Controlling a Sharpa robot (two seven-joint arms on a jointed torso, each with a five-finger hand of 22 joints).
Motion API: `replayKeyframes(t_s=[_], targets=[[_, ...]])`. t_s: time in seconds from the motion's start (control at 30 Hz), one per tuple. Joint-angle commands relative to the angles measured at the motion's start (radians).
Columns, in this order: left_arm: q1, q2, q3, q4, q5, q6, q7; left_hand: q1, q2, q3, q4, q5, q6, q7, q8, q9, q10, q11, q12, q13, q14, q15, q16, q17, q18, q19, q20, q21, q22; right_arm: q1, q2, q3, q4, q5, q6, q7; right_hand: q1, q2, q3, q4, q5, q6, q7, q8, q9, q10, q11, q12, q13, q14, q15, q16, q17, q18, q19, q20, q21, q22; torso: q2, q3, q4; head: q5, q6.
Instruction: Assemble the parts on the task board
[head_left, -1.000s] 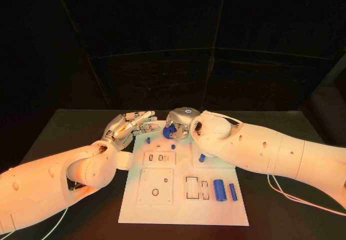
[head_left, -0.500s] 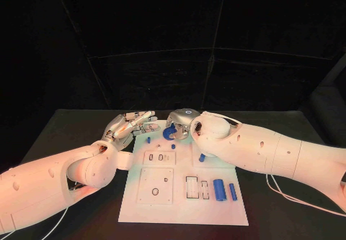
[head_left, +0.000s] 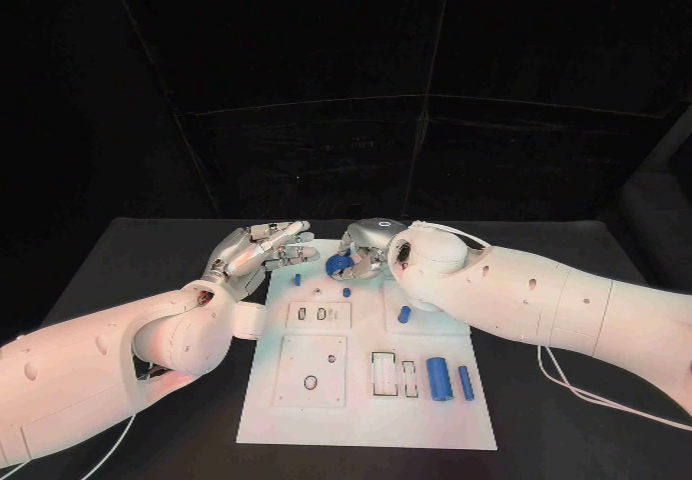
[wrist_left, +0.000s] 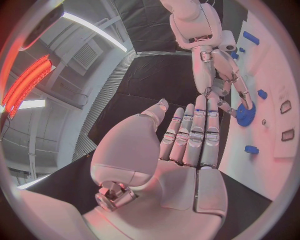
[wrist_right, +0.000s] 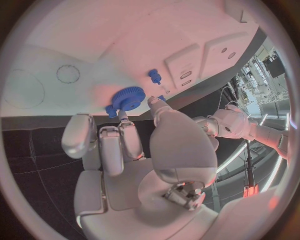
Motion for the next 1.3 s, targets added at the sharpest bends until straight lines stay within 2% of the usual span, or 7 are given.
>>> replayKeyframes(t_s=[0.03, 0.33, 0.53, 0.9, 0.97, 1.17, 1.3], targets=[[0.001, -0.001, 0.000, 0.001, -0.002, 0.015, 0.003, 0.004, 0.004, 0.004, -0.003, 0.004, 0.000, 0.012, -0.006, -0.001, 0.001, 0.003, -0.004, -0.001, 0.004, 0.001, -0.004, 0.001, 0.008, 0.007, -0.003, -0.003, -0.002, 0.001, -0.004, 0.000, 0.001, 0.037, 0.024, -0.008, -0.004, 0.008, -0.012, 0.014, 0.011, 0.006, 0.002, -0.001, 0.000, 0.002, 0.003, 0.003, 0.037, 0.075, 0.005, 0.005, 0.109, -0.012, 0.001, 0.007, 0.004, 0.001, 0.000, 0.0002, -0.0008, -0.001, 0.000], [0.001, -0.003, 0.000, 0.000, -0.002, 0.015, 0.003, 0.004, 0.004, 0.007, -0.005, 0.004, 0.000, 0.012, -0.006, -0.001, 0.001, 0.003, -0.004, -0.001, 0.004, 0.001, -0.005, 0.002, 0.008, 0.008, -0.003, -0.004, -0.003, 0.001, -0.043, 0.000, 0.031, 0.064, -0.159, 0.034, 0.063, 0.028, -0.035, 0.009, 0.047, -0.002, 0.005, -0.009, -0.001, 0.006, 0.005, 0.007, 0.041, 0.077, 0.007, 0.008, 0.117, -0.013, 0.005, 0.008, 0.009, 0.008, -0.001, 0.0011, -0.0031, -0.004, 0.008], [0.001, -0.006, 0.000, 0.000, -0.002, 0.014, 0.004, 0.004, 0.004, 0.007, -0.005, 0.004, 0.000, 0.012, -0.006, -0.001, 0.001, 0.003, -0.004, -0.001, 0.004, 0.001, -0.005, 0.002, 0.008, 0.008, -0.003, -0.004, -0.003, 0.002, -0.139, -0.001, 0.106, 0.196, -0.260, 0.132, 0.136, 0.041, -0.034, -0.023, 0.058, 0.013, 0.003, -0.004, 0.002, 0.003, 0.003, 0.003, 0.038, 0.075, 0.006, 0.005, 0.109, -0.012, 0.003, 0.008, 0.008, 0.005, -0.002, 0.0017, -0.0045, -0.012, 0.014], [0.002, -0.002, 0.000, -0.007, -0.002, 0.014, 0.005, 0.004, 0.003, 0.010, -0.007, 0.004, 0.001, 0.012, -0.006, 0.000, 0.003, 0.002, -0.004, -0.001, 0.005, 0.001, -0.006, 0.002, 0.008, 0.009, -0.003, -0.004, -0.003, 0.004, -0.379, -0.001, 0.197, 0.581, -0.181, 0.355, 0.245, 0.030, -0.032, -0.107, 0.044, 0.052, -0.007, 0.013, 0.001, 0.000, -0.008, -0.002, 0.034, 0.075, -0.004, 0.004, 0.110, -0.014, 0.004, -0.001, 0.010, 0.010, -0.009, 0.0057, -0.0166, -0.041, 0.023], [0.002, 0.000, 0.000, -0.008, -0.002, 0.014, 0.005, 0.004, 0.003, 0.011, -0.008, 0.004, 0.001, 0.012, -0.006, 0.000, 0.004, 0.002, -0.004, -0.001, 0.005, 0.001, -0.006, 0.002, 0.008, 0.009, -0.003, -0.004, -0.004, 0.004, -0.408, -0.001, 0.198, 0.603, -0.171, 0.377, 0.254, 0.025, -0.034, -0.117, 0.040, 0.049, -0.006, 0.010, 0.000, -0.002, -0.007, -0.005, 0.031, 0.075, -0.004, 0.003, 0.110, -0.013, 0.003, -0.001, 0.009, 0.009, -0.011, 0.0075, -0.0205, -0.042, 0.022], [0.002, 0.010, 0.000, -0.012, -0.002, 0.015, 0.005, 0.003, 0.003, 0.013, -0.009, 0.004, 0.003, 0.011, -0.005, 0.000, 0.006, 0.001, -0.003, -0.001, 0.007, 0.000, -0.006, 0.003, 0.008, 0.010, -0.003, -0.005, -0.004, 0.004, -0.467, -0.002, 0.172, 0.614, -0.146, 0.397, 0.263, 0.019, -0.040, -0.129, 0.026, 0.050, -0.006, 0.010, 0.000, -0.002, -0.007, -0.006, 0.030, 0.075, -0.004, 0.003, 0.110, -0.014, 0.003, -0.001, 0.010, 0.010, -0.009, 0.0080, -0.0152, -0.056, 0.021], [0.002, 0.014, 0.000, -0.016, -0.002, 0.016, 0.005, 0.003, 0.003, 0.013, -0.009, 0.004, 0.003, 0.011, -0.005, 0.000, 0.006, 0.001, -0.003, -0.001, 0.007, 0.000, -0.006, 0.003, 0.008, 0.010, -0.003, -0.005, -0.004, 0.002, -0.473, -0.002, 0.137, 0.606, -0.137, 0.403, 0.264, 0.017, -0.043, -0.132, 0.024, 0.049, -0.006, 0.009, -0.001, -0.003, -0.007, -0.007, 0.028, 0.075, -0.004, 0.003, 0.110, -0.014, 0.003, -0.001, 0.010, 0.009, -0.009, 0.0126, -0.0154, -0.056, 0.017]])
